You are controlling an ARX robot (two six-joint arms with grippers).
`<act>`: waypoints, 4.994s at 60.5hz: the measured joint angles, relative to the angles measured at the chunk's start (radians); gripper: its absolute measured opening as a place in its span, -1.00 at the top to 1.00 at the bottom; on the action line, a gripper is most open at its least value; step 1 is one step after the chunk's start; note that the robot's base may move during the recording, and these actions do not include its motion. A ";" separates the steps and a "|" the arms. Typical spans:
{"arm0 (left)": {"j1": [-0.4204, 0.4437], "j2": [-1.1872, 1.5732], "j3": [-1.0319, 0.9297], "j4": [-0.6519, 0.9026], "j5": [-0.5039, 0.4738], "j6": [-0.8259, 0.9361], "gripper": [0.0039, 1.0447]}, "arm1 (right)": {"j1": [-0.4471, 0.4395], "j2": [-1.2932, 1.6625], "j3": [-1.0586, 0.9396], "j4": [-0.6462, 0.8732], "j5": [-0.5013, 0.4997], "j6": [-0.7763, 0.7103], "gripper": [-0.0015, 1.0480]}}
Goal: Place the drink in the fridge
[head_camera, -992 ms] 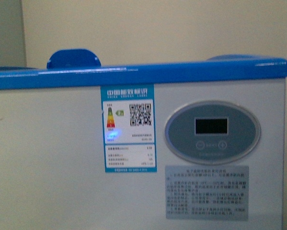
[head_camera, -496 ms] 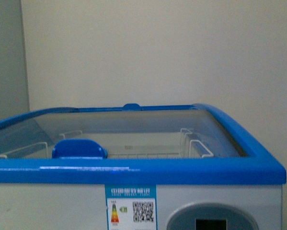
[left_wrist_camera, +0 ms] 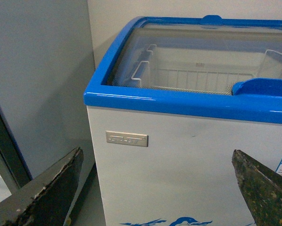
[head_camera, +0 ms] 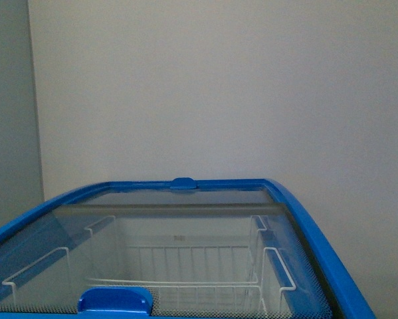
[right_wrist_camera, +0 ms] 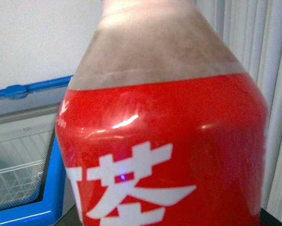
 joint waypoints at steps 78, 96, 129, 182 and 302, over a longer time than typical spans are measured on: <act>-0.035 1.539 0.763 0.496 0.835 1.159 -0.85 | 0.001 0.000 0.000 0.000 0.000 0.000 0.29; -0.041 1.661 0.901 0.386 0.812 1.294 -0.85 | 0.001 0.000 0.000 0.000 0.000 0.000 0.29; -0.117 1.965 1.417 0.100 0.793 1.362 -0.85 | 0.001 0.000 0.000 0.000 0.000 0.000 0.29; -0.102 1.776 1.236 0.481 0.175 0.628 -0.85 | 0.002 0.000 0.000 0.000 0.000 0.000 0.29; 0.000 0.006 0.000 0.004 0.000 0.002 0.96 | 0.261 2.236 1.884 -0.362 -0.382 -1.153 0.29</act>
